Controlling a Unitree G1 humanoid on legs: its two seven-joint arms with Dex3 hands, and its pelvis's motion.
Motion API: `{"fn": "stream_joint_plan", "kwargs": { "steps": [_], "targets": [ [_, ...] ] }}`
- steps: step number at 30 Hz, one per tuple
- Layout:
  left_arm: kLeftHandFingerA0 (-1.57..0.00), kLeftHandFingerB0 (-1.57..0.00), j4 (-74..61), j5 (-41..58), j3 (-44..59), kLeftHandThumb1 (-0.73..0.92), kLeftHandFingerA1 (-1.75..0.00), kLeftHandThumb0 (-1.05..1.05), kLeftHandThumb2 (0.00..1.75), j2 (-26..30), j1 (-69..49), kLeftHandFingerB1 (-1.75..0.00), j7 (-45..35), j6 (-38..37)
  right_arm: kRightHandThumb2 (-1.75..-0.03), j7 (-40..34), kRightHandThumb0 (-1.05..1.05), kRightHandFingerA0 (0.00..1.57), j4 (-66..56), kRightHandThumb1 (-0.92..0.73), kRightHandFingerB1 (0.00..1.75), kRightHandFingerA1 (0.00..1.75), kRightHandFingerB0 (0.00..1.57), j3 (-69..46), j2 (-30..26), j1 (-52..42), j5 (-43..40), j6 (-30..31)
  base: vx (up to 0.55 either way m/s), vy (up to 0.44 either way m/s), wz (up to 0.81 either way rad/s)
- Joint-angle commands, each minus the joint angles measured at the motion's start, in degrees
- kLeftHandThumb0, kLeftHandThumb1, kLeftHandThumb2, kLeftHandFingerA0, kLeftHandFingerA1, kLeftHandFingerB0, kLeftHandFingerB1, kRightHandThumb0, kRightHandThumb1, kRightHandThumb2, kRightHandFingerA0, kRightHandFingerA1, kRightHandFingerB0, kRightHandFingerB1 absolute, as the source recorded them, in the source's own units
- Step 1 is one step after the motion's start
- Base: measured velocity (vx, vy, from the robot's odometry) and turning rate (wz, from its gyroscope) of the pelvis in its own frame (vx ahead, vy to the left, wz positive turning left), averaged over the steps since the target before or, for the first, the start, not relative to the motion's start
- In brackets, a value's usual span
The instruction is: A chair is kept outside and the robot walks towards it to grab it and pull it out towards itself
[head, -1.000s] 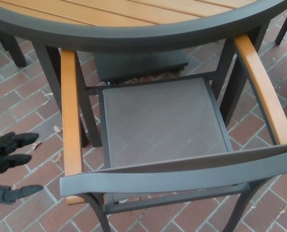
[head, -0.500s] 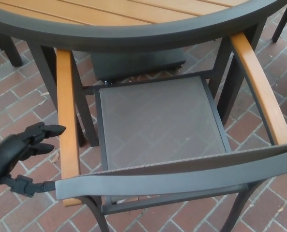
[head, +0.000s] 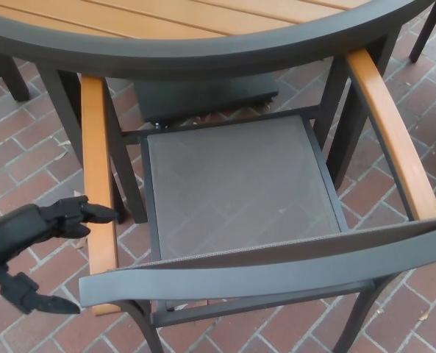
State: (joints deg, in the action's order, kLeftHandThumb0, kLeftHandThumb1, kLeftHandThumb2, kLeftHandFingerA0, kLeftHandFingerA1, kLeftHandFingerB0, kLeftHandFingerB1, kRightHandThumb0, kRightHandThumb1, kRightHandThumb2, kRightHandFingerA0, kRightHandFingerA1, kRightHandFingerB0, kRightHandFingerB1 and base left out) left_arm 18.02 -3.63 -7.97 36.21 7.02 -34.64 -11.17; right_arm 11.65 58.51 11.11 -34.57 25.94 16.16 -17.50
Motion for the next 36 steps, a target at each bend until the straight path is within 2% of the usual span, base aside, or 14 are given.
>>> {"fn": "stream_joint_plan", "kwargs": {
  "steps": [1,4,5,9,17,18,20,21,25,26,27,28,35,36],
  "targets": [
    [-0.03,0.0,0.3,0.5,-0.2,0.11,-0.55,-0.28,0.75,2.1,0.6,-0.51,-5.0,-0.3,-0.54,0.9,-0.64,0.0,-0.5,-0.44,0.0,0.0,0.0,0.9,1.7,0.9,1.0,-2.7,0.0,0.0,0.0],
    [-0.03,0.0,0.0,0.4,-0.6,0.11,-0.55,-0.28,0.75,2.0,0.9,-0.51,-6.0,-0.1,-0.54,1.0,-0.64,0.0,-0.7,-0.44,0.0,0.0,0.0,0.9,1.8,1.1,1.0,-2.5,0.0,0.0,0.0],
    [-0.02,0.0,-1.5,-1.6,-1.8,0.14,-0.54,-0.29,0.76,2.8,0.7,-0.51,-6.1,-0.6,-0.7,0.9,-0.68,0.0,-0.9,-0.38,0.01,0.0,0.0,1.1,2.1,1.1,1.2,-2.4,0.0,0.0,0.0],
    [-0.03,0.0,-4.2,-7.3,-4.6,0.2,-0.54,-0.25,0.78,5.1,0.2,-0.5,-5.2,-1.3,-0.71,1.3,-0.7,0.0,-1.4,-0.38,0.0,0.0,0.0,1.8,2.4,0.7,1.7,-2.9,0.0,0.0,0.0],
    [-0.03,0.0,-5.0,-11.5,-7.2,0.25,-0.55,-0.21,0.79,6.5,0.7,-0.51,-3.6,-0.7,-0.7,1.4,-0.69,0.0,-1.9,-0.38,0.0,0.0,0.0,2.6,2.8,0.5,2.1,-3.1,0.0,0.0,0.0],
    [-0.05,-0.09,-3.0,-10.4,-6.9,0.34,-0.44,-0.32,0.52,3.4,1.0,-0.35,-0.7,-2.2,-0.7,1.4,-0.69,0.0,-1.9,-0.38,0.0,0.0,0.0,2.7,2.9,1.0,2.2,-3.2,0.0,0.0,0.0],
    [-0.05,-0.09,-2.1,-10.1,-6.7,0.34,-0.44,-0.32,0.52,1.9,1.1,-0.35,0.5,-2.8,-0.7,1.4,-0.69,0.0,-1.9,-0.38,0.0,0.0,0.0,2.8,3.0,1.2,2.2,-3.3,0.0,0.0,0.0],
    [-0.03,0.0,-1.2,-10.2,-6.9,0.29,-0.53,-0.4,0.61,0.2,1.2,-0.36,2.1,-3.4,-0.74,1.4,-0.73,0.0,-1.8,-0.44,0.0,0.01,0.0,2.9,3.4,1.5,2.2,-3.2,0.0,0.0,0.0],
    [-0.03,-0.04,1.6,-11.1,-7.0,0.32,-0.52,-0.44,0.62,-4.0,1.0,-0.39,6.0,-5.8,-0.76,1.4,-0.76,0.0,-1.7,-0.46,0.0,0.01,0.0,3.3,4.3,1.9,2.4,-3.1,0.0,0.0,0.0],
    [-0.01,0.0,2.6,-11.3,-7.3,0.13,-0.53,-0.31,0.76,-5.8,0.6,-0.52,7.3,-5.6,-0.75,1.1,-0.76,0.0,-1.7,-0.45,0.0,0.0,0.0,3.5,4.7,2.1,2.7,-3.2,0.0,0.0,0.0],
    [-0.01,0.0,3.4,-11.4,-7.6,0.13,-0.53,-0.31,0.76,-7.2,0.4,-0.52,8.2,-5.6,-0.75,0.9,-0.76,0.0,-1.7,-0.45,0.0,0.0,0.0,3.7,5.1,2.2,2.8,-3.3,0.0,0.0,0.0],
    [0.0,0.0,4.3,-12.2,-8.3,0.11,-0.53,-0.31,0.76,-9.2,0.1,-0.52,9.7,-5.4,-0.7,0.5,-0.7,0.0,-1.6,-0.38,0.0,0.0,0.0,4.0,5.5,2.4,3.1,-3.4,0.0,0.0,0.0],
    [0.0,0.0,1.9,-14.7,-10.1,0.11,-0.53,-0.34,0.77,-13.0,-1.3,-0.52,12.1,-1.8,-0.67,0.2,-0.65,0.0,-2.2,-0.37,0.01,0.0,0.0,3.7,6.3,1.9,2.5,-2.8,0.0,0.0,0.0],
    [-0.05,0.0,3.0,-14.1,-9.6,0.37,-0.56,-0.6,0.53,-17.1,-1.2,-0.35,16.3,-0.9,-0.72,-0.3,-0.74,0.0,-1.8,-0.43,0.0,0.02,0.0,3.7,7.5,1.4,2.2,-2.5,0.0,0.0,0.0]
  ]
}}
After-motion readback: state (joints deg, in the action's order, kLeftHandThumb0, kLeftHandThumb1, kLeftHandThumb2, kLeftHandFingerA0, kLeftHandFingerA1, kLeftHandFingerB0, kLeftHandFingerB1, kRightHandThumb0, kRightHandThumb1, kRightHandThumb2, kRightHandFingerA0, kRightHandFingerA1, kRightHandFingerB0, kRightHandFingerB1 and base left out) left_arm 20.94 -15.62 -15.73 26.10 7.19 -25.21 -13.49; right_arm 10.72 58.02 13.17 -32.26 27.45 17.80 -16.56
